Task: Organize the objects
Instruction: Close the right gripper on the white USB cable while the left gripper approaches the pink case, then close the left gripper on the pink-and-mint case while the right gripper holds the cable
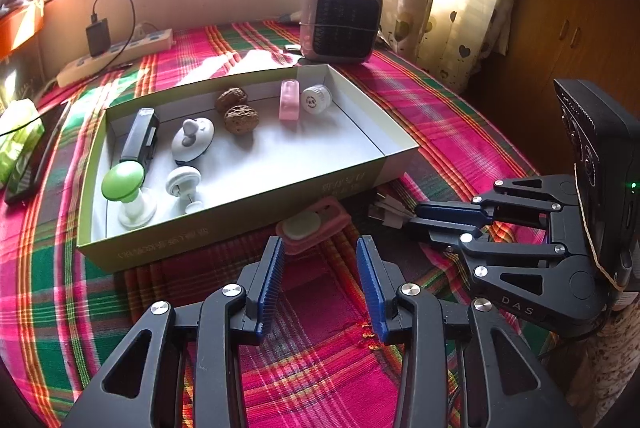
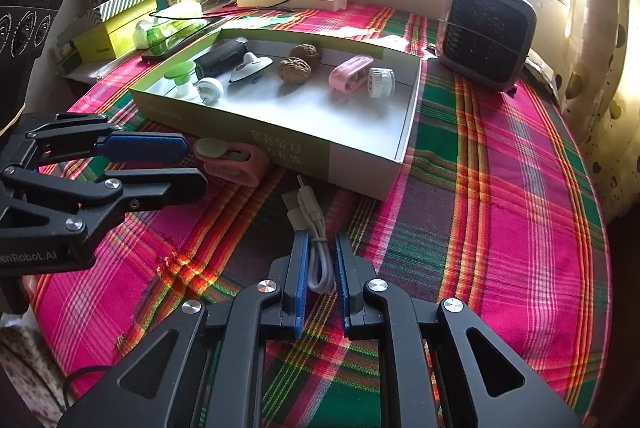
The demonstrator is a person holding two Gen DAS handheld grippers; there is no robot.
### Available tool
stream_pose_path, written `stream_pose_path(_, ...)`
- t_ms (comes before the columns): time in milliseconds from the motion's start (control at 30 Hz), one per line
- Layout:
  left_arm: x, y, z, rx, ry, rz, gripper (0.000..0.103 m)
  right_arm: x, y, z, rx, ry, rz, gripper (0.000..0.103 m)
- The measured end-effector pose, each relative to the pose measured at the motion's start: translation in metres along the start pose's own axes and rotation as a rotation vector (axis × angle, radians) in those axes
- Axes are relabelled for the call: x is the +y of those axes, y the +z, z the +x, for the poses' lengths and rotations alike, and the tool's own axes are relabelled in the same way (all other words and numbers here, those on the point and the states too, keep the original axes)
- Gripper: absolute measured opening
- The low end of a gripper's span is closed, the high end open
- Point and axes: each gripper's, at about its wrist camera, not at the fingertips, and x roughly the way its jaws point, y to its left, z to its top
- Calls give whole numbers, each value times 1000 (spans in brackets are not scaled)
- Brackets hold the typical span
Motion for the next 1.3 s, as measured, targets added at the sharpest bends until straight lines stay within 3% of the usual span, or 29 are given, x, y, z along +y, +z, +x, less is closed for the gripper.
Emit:
stream_pose_path(267,6,8,9,-1,25,3,36,0,-1,0,-2,0,0,14)
stream_pose_path(867,-22,2,12,30,-70,54,36,-6,-5,-4,-7,-24,11,14)
stream_pose_path(1133,-18,6,25,55,-4,33,36,-6,-3,-2,-11,-28,-5,14)
stream_pose_path(1300,-18,6,30,63,-4,26,36,-5,1,0,-9,-58,-36,33)
